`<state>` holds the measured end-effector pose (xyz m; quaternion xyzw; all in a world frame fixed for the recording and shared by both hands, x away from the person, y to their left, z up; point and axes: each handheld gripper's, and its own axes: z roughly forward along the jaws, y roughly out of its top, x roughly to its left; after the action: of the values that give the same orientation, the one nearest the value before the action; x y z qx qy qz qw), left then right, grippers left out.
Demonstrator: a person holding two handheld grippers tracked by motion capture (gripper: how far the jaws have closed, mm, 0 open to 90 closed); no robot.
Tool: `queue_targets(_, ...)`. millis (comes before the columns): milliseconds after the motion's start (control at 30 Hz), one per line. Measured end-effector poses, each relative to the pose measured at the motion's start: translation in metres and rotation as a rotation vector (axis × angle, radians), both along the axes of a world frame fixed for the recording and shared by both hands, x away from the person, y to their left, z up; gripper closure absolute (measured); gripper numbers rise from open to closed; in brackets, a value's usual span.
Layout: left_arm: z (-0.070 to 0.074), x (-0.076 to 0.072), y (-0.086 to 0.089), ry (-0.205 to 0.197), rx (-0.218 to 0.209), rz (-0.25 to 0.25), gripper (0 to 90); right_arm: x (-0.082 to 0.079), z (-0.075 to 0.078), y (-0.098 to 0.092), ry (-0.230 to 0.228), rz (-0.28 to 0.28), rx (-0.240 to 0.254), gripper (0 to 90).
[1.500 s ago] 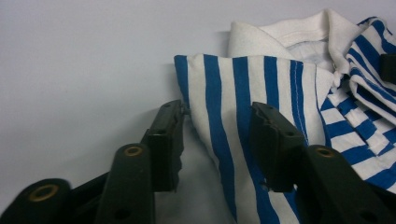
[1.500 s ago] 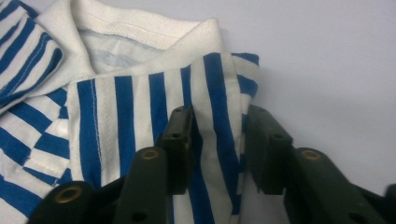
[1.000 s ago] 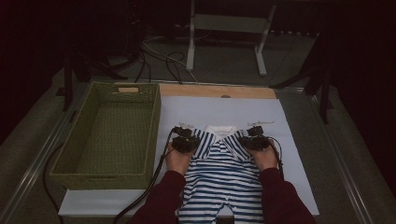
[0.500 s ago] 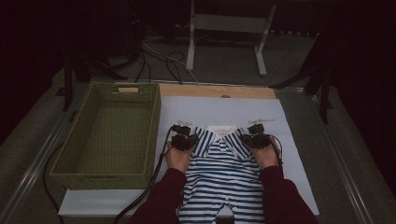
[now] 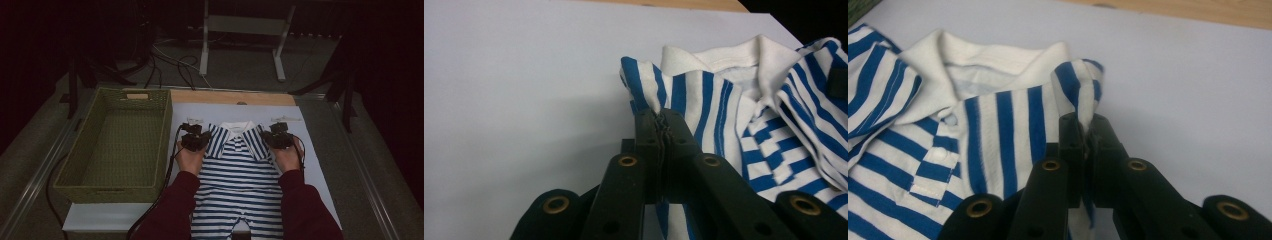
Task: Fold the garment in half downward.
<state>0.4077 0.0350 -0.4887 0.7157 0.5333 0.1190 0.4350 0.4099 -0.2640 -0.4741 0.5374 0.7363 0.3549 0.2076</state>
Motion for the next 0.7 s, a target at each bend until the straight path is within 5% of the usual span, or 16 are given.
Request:
queue_targets(433, 0.013, 0.009, -0.003, -0.044, 0.007, -0.028, 88.0, -0.001, 0.006, -0.004, -0.049, 0.006, 0.019, 87.2)
queue_targets(700, 0.017, 0.001, -0.002, -0.066, 0.003, -0.059, 87.8, -0.009, 0.012, -0.004, -0.075, 0.033, 0.005, 87.2)
